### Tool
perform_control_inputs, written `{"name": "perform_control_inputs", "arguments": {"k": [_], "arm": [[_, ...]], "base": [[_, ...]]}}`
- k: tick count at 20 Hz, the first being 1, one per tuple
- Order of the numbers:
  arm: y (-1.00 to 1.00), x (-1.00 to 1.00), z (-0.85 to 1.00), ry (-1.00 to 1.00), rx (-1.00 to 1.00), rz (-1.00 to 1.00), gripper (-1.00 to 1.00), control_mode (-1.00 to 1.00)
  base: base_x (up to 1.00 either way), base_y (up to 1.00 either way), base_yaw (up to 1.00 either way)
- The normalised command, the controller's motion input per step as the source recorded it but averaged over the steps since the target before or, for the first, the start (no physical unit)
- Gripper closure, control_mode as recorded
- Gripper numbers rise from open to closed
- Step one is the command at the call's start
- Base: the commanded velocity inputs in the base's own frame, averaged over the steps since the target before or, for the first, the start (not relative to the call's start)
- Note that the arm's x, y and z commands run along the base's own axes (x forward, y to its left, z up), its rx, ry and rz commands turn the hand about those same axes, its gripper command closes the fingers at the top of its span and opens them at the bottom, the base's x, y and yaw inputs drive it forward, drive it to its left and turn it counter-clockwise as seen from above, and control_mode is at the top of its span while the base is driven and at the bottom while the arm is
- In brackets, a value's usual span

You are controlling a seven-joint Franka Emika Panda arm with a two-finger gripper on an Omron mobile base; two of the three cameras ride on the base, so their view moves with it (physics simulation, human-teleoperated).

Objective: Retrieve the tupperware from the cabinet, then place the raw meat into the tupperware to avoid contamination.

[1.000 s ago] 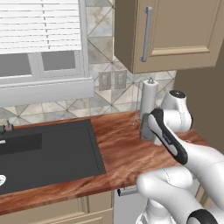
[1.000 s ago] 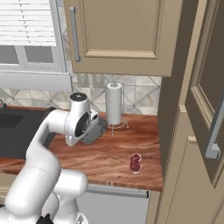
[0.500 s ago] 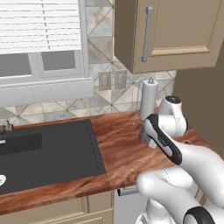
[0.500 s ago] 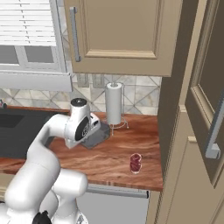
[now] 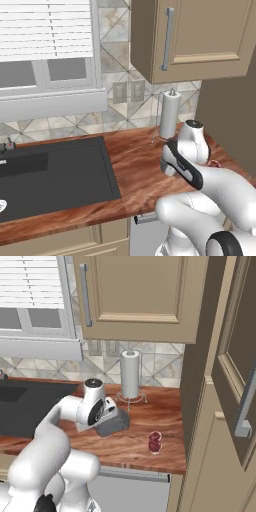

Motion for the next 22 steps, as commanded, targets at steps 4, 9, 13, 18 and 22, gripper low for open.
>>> {"name": "perform_control_inputs", "arguments": {"k": [4, 9, 13, 18, 22], "arm": [[-0.26, 0.11, -0.50, 0.14, 0.03, -0.25, 1.00, -1.00], [-0.20, 0.19, -0.46, 0.09, 0.00, -0.25, 1.00, -1.00], [-0.03, 0.32, -0.31, 0.03, 0.00, -0.18, 1.00, -1.00], [-0.12, 0.12, -0.20, 0.00, 0.02, -0.08, 1.00, -1.00], [0.00, 0.00, -0.11, 0.02, 0.00, -0.08, 1.00, -1.00]], "base": [[0.00, 0.00, 0.00], [0.00, 0.00, 0.00], [0.00, 0.00, 0.00], [0.00, 0.00, 0.00], [0.00, 0.00, 0.00]]}}
